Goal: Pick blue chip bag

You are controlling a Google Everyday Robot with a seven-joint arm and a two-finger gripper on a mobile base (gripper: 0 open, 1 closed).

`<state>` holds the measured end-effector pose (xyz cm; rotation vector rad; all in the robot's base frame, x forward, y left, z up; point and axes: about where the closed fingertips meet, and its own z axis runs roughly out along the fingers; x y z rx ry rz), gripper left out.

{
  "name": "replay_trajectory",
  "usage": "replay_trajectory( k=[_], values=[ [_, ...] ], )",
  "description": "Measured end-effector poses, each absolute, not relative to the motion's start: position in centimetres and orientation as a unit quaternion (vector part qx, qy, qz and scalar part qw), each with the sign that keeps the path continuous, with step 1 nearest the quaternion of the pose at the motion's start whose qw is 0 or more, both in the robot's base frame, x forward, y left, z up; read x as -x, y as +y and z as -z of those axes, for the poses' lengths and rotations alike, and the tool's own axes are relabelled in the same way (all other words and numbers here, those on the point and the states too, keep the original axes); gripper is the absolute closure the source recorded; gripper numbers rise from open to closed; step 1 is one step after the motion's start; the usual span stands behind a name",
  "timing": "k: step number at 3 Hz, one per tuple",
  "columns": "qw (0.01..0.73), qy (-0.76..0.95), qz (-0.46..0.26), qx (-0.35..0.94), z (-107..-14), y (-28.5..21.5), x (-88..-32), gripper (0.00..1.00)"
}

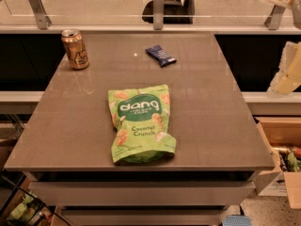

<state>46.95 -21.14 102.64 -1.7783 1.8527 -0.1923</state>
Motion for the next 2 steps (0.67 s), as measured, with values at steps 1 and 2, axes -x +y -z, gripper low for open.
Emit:
replay_trajectory(
  k=[1,2],
  values=[
    [0.300,0.627,0.082,0.714,-103.3,-20.0,-46.8,0.00],
    [0.308,0.552,0.099,0.769,-103.6,-18.7,-46.1,0.00]
  ],
)
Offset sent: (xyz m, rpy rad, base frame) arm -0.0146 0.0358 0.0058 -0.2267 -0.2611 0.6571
